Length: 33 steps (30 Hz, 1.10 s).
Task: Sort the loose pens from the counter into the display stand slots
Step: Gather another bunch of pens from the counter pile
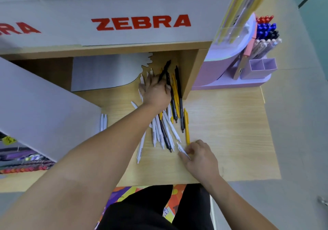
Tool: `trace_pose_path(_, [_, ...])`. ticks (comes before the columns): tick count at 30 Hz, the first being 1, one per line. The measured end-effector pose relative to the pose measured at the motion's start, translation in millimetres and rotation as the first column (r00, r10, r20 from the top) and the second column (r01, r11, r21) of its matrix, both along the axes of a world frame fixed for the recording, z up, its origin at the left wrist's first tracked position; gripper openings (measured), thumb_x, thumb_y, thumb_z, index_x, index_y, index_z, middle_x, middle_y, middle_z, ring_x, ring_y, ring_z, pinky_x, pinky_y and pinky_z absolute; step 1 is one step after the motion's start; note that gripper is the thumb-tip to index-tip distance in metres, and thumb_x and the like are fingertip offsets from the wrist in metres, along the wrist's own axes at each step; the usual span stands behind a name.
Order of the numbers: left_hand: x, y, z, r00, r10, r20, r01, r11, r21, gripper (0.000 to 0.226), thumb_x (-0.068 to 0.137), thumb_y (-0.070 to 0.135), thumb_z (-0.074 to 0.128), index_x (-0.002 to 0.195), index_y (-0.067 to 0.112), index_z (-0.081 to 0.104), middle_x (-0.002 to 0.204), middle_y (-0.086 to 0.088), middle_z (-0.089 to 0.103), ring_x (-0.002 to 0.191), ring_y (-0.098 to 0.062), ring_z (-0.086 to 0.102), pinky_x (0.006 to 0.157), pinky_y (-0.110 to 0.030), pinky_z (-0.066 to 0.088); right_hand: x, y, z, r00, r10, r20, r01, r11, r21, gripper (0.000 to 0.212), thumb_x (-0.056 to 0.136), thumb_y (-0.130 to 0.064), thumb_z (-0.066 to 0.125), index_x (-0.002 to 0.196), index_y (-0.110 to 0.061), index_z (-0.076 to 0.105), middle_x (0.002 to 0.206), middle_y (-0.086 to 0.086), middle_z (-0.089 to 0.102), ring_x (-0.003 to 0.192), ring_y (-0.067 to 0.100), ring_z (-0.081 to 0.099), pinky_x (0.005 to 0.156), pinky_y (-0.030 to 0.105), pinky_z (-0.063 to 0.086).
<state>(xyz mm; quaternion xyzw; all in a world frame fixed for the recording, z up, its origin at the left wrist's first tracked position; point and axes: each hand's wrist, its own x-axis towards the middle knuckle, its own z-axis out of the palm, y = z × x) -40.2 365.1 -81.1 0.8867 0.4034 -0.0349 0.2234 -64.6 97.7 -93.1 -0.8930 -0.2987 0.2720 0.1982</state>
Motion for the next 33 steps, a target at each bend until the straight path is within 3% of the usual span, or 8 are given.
trace_pose_path(4, [-37.3, -16.4, 31.2, 0.985, 0.086, 0.151, -0.084, 0.996, -0.017, 0.042, 0.107, 0.032, 0.047, 0.142, 0.012, 0.061, 0.162, -0.001, 0.041, 0.148, -0.030, 0.031, 0.114, -0.050, 0.027, 16.4, 2.2, 33.3, 0.959, -0.190, -0.209, 0.211, 0.974, 0.082, 0.024, 0.083, -0.041, 0.078, 0.077, -0.029, 0.058, 0.085, -0.010, 0.062, 0.082, 0.011, 0.062, 0.074, 0.033, 0.053])
trace_pose_path(7, [-93.7, -51.2, 39.5, 0.955, 0.230, 0.187, -0.215, 0.972, -0.095, 0.045, 0.105, 0.034, 0.053, 0.147, 0.015, 0.056, 0.164, 0.000, 0.039, 0.145, -0.030, 0.031, 0.108, -0.045, 0.029, 33.5, 33.2, 43.2, 0.977, -0.201, -0.068, 0.211, 0.960, 0.186, 0.025, 0.086, -0.039, 0.076, 0.074, -0.026, 0.058, 0.088, -0.004, 0.059, 0.086, 0.016, 0.061, 0.073, 0.032, 0.048])
trace_pose_path(12, [-164.8, -101.3, 15.6, 0.915, 0.389, 0.106, -0.366, 0.912, -0.183, 0.048, 0.100, 0.028, 0.057, 0.146, 0.012, 0.056, 0.164, -0.007, 0.040, 0.139, -0.035, 0.039, 0.101, -0.047, 0.036, 30.8, 119.9, 33.5, 0.986, 0.008, 0.167, -0.052, 0.964, 0.260, 0.028, 0.095, -0.044, 0.062, 0.080, -0.020, 0.059, 0.098, -0.002, 0.054, 0.103, 0.019, 0.056, 0.071, 0.031, 0.048])
trace_pose_path(15, [-180.1, -108.3, 1.3, 0.925, 0.380, -0.015, -0.376, 0.906, -0.193, 0.041, 0.100, 0.027, 0.061, 0.138, 0.013, 0.061, 0.165, -0.006, 0.038, 0.136, -0.035, 0.039, 0.096, -0.044, 0.039, 33.2, 154.6, 14.7, 0.972, 0.068, 0.226, -0.134, 0.946, 0.294, 0.032, 0.100, -0.041, 0.056, 0.087, -0.013, 0.060, 0.124, 0.010, 0.057, 0.129, 0.028, 0.050, 0.093, 0.039, 0.052])
trace_pose_path(18, [-187.1, -107.8, -7.2, 0.941, 0.331, 0.069, -0.315, 0.933, -0.171, 0.035, 0.094, 0.032, 0.073, 0.123, 0.013, 0.066, 0.147, -0.004, 0.050, 0.120, -0.032, 0.045, 0.084, -0.036, 0.042, 46.7, 178.6, -13.1, 0.978, 0.046, 0.203, -0.089, 0.975, 0.206, 0.043, 0.100, -0.048, 0.043, 0.097, -0.009, 0.059, 0.136, 0.024, 0.054, 0.147, 0.039, 0.033, 0.124, 0.044, 0.022])
trace_pose_path(27, [-172.0, -65.7, -5.4, 0.891, 0.434, 0.132, -0.386, 0.879, -0.281, 0.040, 0.098, 0.025, 0.068, 0.134, 0.017, 0.054, 0.116, -0.003, 0.055, 0.088, -0.020, 0.058, 0.067, -0.031, 0.044, 5.5, 151.0, -21.6, 0.985, 0.105, 0.137, -0.147, 0.926, 0.347, 0.022, 0.099, -0.026, 0.061, 0.112, -0.009, 0.056, 0.152, 0.019, 0.046, 0.152, 0.034, 0.028, 0.122, 0.049, 0.029])
trace_pose_path(31, [-169.1, -56.1, -6.0, 0.892, 0.435, 0.122, -0.386, 0.874, -0.295, 0.028, 0.099, 0.026, 0.066, 0.124, 0.016, 0.060, 0.105, -0.004, 0.053, 0.084, -0.022, 0.058, 0.068, -0.031, 0.045, 0.4, 127.2, 5.9, 0.991, 0.121, 0.054, -0.132, 0.917, 0.377, 0.028, 0.101, -0.024, 0.061, 0.126, -0.011, 0.060, 0.162, 0.010, 0.036, 0.153, 0.021, 0.027, 0.122, 0.022, 0.022])
trace_pose_path(33, [-164.6, -55.9, -7.0, 0.863, 0.481, 0.156, -0.428, 0.859, -0.283, 0.016, 0.101, 0.024, 0.061, 0.111, 0.010, 0.062, 0.107, -0.007, 0.051, 0.094, -0.029, 0.060, 0.077, -0.035, 0.052, 13.8, 101.7, 21.4, 0.986, 0.020, 0.163, -0.083, 0.918, 0.388, 0.032, 0.099, -0.025, 0.063, 0.127, -0.011, 0.061, 0.154, 0.012, 0.044, 0.146, 0.024, 0.037, 0.119, 0.030, 0.032])
